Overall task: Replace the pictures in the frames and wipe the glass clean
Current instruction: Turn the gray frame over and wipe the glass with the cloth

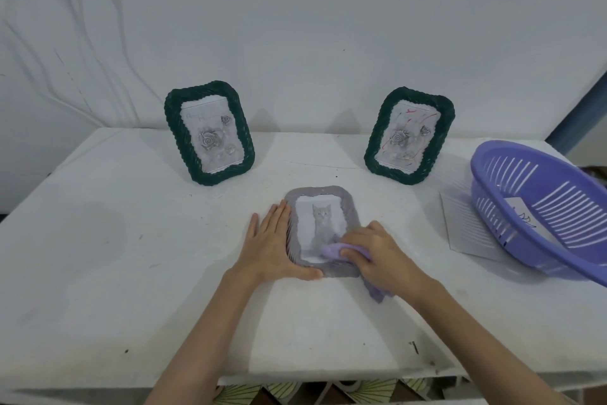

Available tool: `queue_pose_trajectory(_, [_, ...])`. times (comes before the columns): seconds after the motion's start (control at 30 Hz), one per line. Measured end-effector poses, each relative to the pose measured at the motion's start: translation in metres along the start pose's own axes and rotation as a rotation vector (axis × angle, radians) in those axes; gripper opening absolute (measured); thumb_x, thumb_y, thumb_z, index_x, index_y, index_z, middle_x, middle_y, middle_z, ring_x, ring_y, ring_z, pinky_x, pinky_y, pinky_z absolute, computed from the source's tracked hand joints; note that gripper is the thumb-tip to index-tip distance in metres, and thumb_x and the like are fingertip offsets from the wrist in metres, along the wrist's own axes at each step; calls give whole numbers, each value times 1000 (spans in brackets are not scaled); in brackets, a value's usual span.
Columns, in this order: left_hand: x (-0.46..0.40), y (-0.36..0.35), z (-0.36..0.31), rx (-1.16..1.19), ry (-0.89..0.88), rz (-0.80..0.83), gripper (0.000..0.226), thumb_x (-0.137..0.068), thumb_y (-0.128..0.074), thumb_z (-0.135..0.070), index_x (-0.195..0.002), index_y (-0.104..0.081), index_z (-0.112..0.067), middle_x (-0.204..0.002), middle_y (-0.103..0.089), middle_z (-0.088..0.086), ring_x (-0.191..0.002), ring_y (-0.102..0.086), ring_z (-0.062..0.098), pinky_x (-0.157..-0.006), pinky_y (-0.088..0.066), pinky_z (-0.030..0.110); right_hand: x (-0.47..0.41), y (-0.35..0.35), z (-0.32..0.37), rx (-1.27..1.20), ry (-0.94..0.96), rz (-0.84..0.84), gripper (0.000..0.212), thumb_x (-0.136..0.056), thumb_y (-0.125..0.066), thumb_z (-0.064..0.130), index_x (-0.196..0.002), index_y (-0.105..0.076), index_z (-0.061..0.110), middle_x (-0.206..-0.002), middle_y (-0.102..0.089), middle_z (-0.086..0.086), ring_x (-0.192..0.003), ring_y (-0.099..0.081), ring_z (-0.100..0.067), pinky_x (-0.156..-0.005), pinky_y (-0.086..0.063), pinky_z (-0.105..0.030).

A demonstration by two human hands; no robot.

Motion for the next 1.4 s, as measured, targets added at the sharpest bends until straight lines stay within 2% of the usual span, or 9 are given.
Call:
queue_pose_trajectory(0.1, [-2, 0, -1, -2, 3, 10, 146, -34, -39, -90, -145, 15, -14, -156, 17, -5, -142, 17, 8, -116, 13, 41, 13, 9, -9, -43, 43, 34, 31, -90, -41, 31, -87, -64, 11, -84, -65, 0, -77, -50, -21, -75, -29, -15])
queue_pose_trajectory(0.23, [-2, 1, 0, -4, 6, 22, 146, -33, -38, -90, -145, 16, -14, -156, 17, -4, -142, 17, 9, -116, 13, 42, -8, 6, -5, -20, 21, -81, 27, -90, -41, 26, -90, -67, 17, -86, -66, 4, -76, -50, -22, -76, -33, -25])
queue_pose_trajectory(0.37, [-1, 0, -1, 8, 4, 14, 147, -32, -39, -89, -146, 15, -14, -156, 16, -6, -142, 17, 8, -116, 13, 41, 12, -4, 6, -113, 103, -47, 27, -89, -48, 31, -102, -68, 19, -103, -68, 5, -85, -52, -18, -80, -30, -14])
queue_pose_trajectory(0.6, [-2, 1, -1, 12, 18, 22, 146, -32, -40, -89, -145, 15, -15, -156, 16, -7, -142, 16, 7, -116, 14, 40, -33, -10, -2, 10, 34, -249, 22, -83, -57, 20, -97, -73, 14, -101, -69, -6, -86, -42, -18, -82, -41, -27])
queue_pose_trajectory(0.7, [-2, 1, -2, 19, 15, 15, 148, -30, -40, -89, -146, 14, -14, -156, 14, -7, -143, 15, 7, -116, 14, 39, -11, -15, 5, 32, 169, -167, 30, -85, -50, 28, -97, -72, 13, -102, -69, -4, -87, -46, -16, -79, -38, -20])
queue_pose_trajectory(0.93, [-3, 4, -2, 29, 26, 36, 147, -31, -44, -87, -145, 15, -17, -155, 15, -9, -142, 16, 7, -116, 14, 40, -81, -1, -4, 128, -83, -259, 18, -76, -62, 15, -89, -74, 10, -92, -70, -13, -76, -56, -34, -73, -44, -33])
queue_pose_trajectory(1.07, [-2, 2, -1, 51, 3, 2, 145, -32, -45, -88, -146, 12, -20, -156, 13, -10, -142, 15, 5, -116, 13, 39, -73, -14, 29, 236, 116, -216, 31, -62, -78, 10, -88, -75, 26, -89, -72, 3, -67, -60, -24, -57, -48, -25])
queue_pose_trajectory(1.27, [-2, 2, -1, 60, 31, -6, 148, -31, -46, -88, -146, 11, -17, -156, 11, -10, -142, 13, 5, -117, 12, 39, -4, -12, 22, 122, 214, -77, 27, -82, -46, 28, -93, -71, 28, -104, -67, 10, -73, -56, -19, -61, -49, -30])
queue_pose_trajectory(1.4, [-1, 3, -1, 45, 28, 15, 148, -30, -44, -89, -146, 13, -16, -156, 13, -9, -142, 15, 6, -117, 12, 40, -14, -1, -4, 62, 33, -193, 36, -84, -41, 32, -95, -73, 19, -95, -67, -4, -74, -54, -28, -68, -48, -32])
Point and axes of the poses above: each hand's wrist, its own x-axis away from the middle knuckle, its own y-axis out of the back of the hand, z = x × y, the point moved 3 cm from there along -x, towards the middle knuckle
